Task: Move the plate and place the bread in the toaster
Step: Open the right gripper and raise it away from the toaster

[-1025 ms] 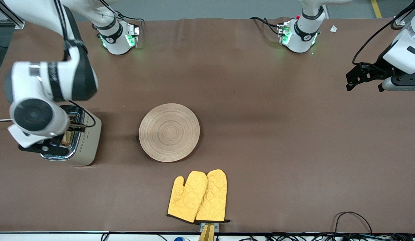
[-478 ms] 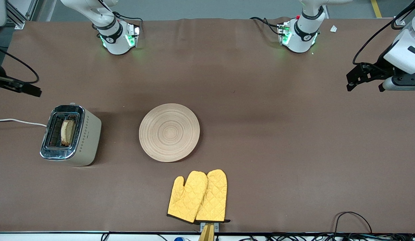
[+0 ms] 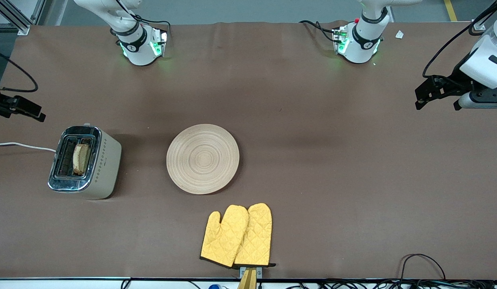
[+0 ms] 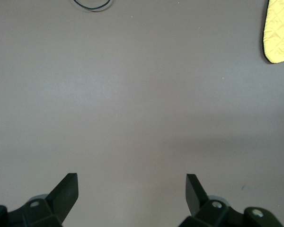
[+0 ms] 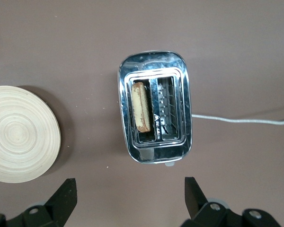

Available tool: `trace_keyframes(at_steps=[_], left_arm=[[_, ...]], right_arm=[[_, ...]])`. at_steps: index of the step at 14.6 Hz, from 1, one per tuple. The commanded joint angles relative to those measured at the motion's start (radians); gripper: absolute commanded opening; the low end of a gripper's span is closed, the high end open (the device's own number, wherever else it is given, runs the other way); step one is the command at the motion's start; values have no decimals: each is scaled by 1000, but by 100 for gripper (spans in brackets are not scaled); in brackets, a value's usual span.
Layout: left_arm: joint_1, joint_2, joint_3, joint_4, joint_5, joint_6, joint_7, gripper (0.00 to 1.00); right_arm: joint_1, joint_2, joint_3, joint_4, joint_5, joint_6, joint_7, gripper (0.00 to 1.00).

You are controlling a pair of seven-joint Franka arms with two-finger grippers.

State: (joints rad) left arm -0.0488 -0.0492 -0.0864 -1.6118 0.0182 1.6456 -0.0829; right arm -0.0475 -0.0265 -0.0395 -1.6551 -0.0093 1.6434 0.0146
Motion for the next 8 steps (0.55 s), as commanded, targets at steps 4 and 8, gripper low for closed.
trace_keyframes(at_steps=[4,8], left_arm=[[3,11,2,21,-6,-3,15,100],[3,11,2,21,-4,-6,-4,100]], right_arm=[[-12,-105,12,-124,22,58,-48,100],[-12,-105,10,-123,22,50,-48,100]])
